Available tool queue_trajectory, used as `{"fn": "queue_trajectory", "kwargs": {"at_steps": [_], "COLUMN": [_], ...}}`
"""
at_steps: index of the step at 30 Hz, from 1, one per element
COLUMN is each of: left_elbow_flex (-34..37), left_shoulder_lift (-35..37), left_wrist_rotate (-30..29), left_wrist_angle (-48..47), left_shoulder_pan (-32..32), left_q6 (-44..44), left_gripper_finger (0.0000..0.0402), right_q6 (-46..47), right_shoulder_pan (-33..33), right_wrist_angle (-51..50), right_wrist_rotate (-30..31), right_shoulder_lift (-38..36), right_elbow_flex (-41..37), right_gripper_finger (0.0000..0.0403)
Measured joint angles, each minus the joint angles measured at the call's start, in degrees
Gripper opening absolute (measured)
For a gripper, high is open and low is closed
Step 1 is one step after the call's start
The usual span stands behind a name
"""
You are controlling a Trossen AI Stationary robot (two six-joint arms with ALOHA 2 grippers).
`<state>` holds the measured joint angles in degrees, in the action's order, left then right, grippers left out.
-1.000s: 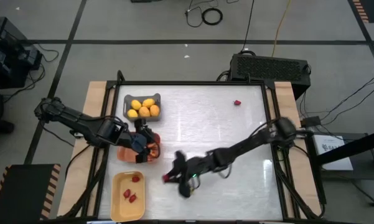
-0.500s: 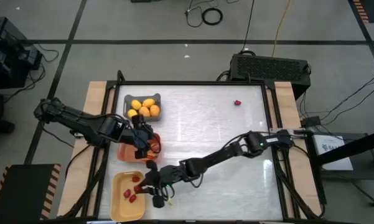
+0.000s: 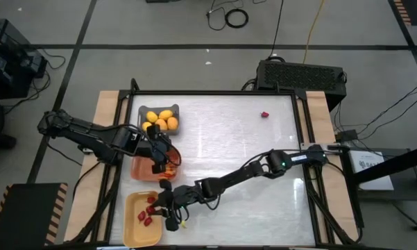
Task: Sort produce into baskets
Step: Put the red chili pepper into the yellow bin
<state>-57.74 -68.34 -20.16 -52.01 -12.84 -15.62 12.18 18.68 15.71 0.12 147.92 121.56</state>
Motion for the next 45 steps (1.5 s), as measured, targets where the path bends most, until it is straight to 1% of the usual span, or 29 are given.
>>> {"fn": "queue_trajectory", "kwargs": {"at_steps": [3, 14, 17, 18, 21, 26, 30, 32, 35, 39, 41, 43, 45], "left_elbow_flex": [0.0, 0.0, 0.0, 0.0, 0.0, 0.0, 0.0, 0.0, 0.0, 0.0, 0.0, 0.0, 0.0], "left_shoulder_lift": [0.0, 0.0, 0.0, 0.0, 0.0, 0.0, 0.0, 0.0, 0.0, 0.0, 0.0, 0.0, 0.0], "left_wrist_rotate": [0.0, 0.0, 0.0, 0.05, 0.39, 0.44, 0.5, 0.5, 0.59, 0.63, 0.63, 0.67, 0.66], "left_wrist_angle": [0.01, 0.16, 0.26, 0.28, 0.3, 0.37, 0.59, 0.63, 0.57, 0.54, 0.55, 0.52, 0.52], "left_shoulder_pan": [0.08, 0.08, 0.08, 0.08, 0.08, 0.08, 0.08, 0.08, 0.08, 0.06, 0.06, -0.01, -0.37], "left_q6": [-0.07, -0.47, -0.5, -0.5, -0.59, -0.59, -0.61, -0.63, -0.65, -1.6, -2.02, -2.13, -2.12], "left_gripper_finger": [0.0257, 0.0257, 0.0257, 0.0257, 0.0257, 0.0257, 0.0257, 0.0257, 0.0257, 0.0257, 0.0257, 0.0257, 0.0257], "right_q6": [-0.26, 0.59, 0.59, 0.58, -0.7, -3.65, -5.61, -6.23, -6.65, -4.5, -2.41, -0.46, 0.92], "right_shoulder_pan": [0.02, 0.02, -0.06, -0.11, -0.33, -1.06, -1.46, -1.53, -1.61, -2.77, -4.14, -6.16, -8.9], "right_wrist_angle": [0.25, 0.3, -0.77, -2.75, -13.39, -39.25, -57.13, -65.46, -77.38, -90.91, -95.42, -97.27, -96.78], "right_wrist_rotate": [0.04, 0.1, 0.07, -0.26, -0.52, -0.2, 0.24, 1.89, 6.59, 14.02, 17.28, 18.34, 18.44], "right_shoulder_lift": [0.0, 0.0, -0.15, -0.66, -3.72, -11.66, -16.0, -17.84, -19.6, -20.77, -22.65, -26.3, -31.53], "right_elbow_flex": [0.0, 0.0, 0.0, -0.02, -0.04, 0.02, 0.0, 0.0, 0.0, -0.13, -1.69, -6.28, -13.76], "right_gripper_finger": [0.0094, 0.0188, 0.0206, 0.021, 0.0219, 0.0221, 0.0221, 0.0222, 0.0222, 0.0222, 0.0222, 0.0222, 0.0222]}}
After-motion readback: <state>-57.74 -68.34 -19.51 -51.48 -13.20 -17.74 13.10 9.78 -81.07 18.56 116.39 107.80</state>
